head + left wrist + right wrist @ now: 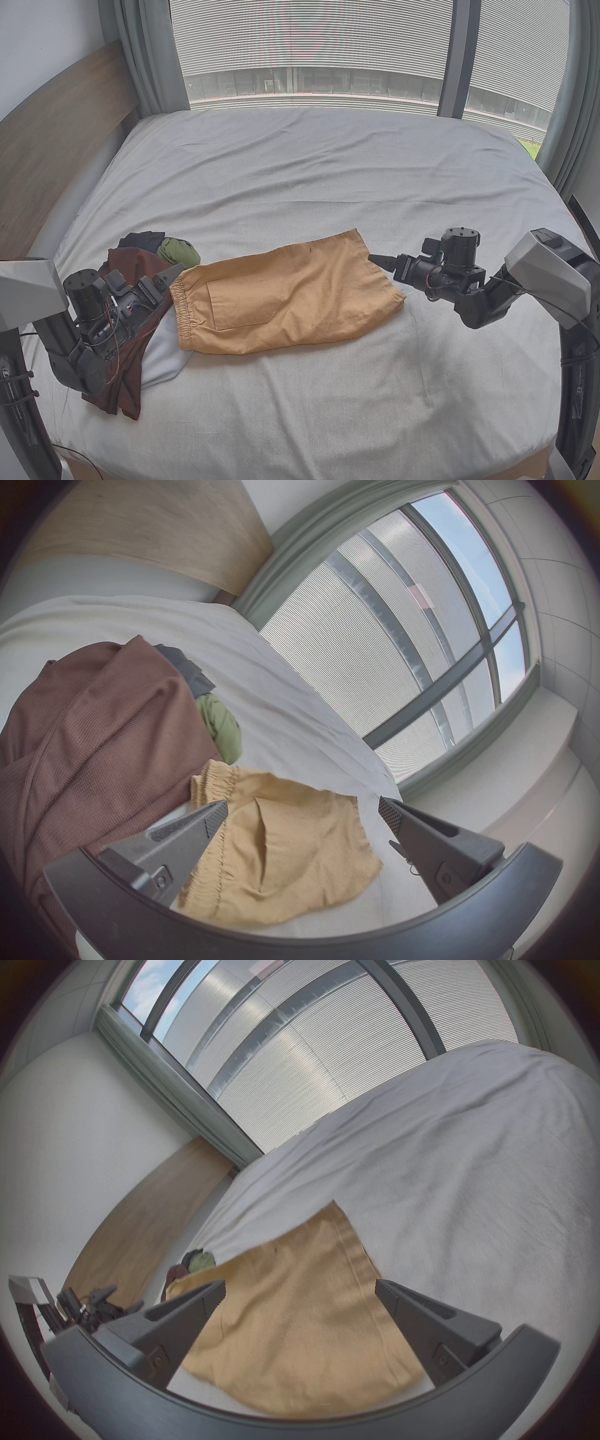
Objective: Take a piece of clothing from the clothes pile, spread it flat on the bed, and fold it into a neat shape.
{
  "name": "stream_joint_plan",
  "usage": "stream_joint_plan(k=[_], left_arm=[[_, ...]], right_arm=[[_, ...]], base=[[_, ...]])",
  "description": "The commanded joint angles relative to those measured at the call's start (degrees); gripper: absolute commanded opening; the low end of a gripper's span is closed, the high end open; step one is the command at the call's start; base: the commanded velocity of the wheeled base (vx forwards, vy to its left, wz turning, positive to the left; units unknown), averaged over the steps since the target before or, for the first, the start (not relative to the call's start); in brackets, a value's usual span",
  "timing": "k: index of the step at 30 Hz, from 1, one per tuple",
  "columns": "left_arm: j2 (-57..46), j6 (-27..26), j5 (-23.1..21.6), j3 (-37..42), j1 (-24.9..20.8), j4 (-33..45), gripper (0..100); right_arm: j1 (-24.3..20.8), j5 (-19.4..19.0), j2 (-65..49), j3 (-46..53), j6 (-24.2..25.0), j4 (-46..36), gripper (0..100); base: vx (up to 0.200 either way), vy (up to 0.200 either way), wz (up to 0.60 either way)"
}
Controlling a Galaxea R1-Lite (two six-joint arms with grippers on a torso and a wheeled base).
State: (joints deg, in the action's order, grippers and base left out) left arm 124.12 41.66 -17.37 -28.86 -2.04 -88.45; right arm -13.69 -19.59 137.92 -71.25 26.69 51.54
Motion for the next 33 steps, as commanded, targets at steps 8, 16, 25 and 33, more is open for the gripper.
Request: stream_joint_plan(k=[8,16,25,33], left_arm=[[-6.61,-5.71,-4.34,5.65,-1.57,0.04,100],[-6.53,-5.71,-4.34,5.92,-1.66,0.04,100],[-6.0,-5.71,-4.34,5.92,-1.57,0.04,100],[-5.38,-5.71,-4.25,5.83,-1.57,-0.05,100]], right_arm=[[0.24,0.43,-1.34,18.26,-3.22,8.05,100],[0.07,0.52,0.68,19.84,-3.13,7.87,100],[-0.11,1.13,4.99,16.41,-2.69,7.43,100],[-0.9,2.45,7.8,11.66,-2.16,7.34,100]], base=[[0.0,0.0,0.0],[0.0,0.0,0.0],[0.0,0.0,0.0],[0.0,0.0,0.0]])
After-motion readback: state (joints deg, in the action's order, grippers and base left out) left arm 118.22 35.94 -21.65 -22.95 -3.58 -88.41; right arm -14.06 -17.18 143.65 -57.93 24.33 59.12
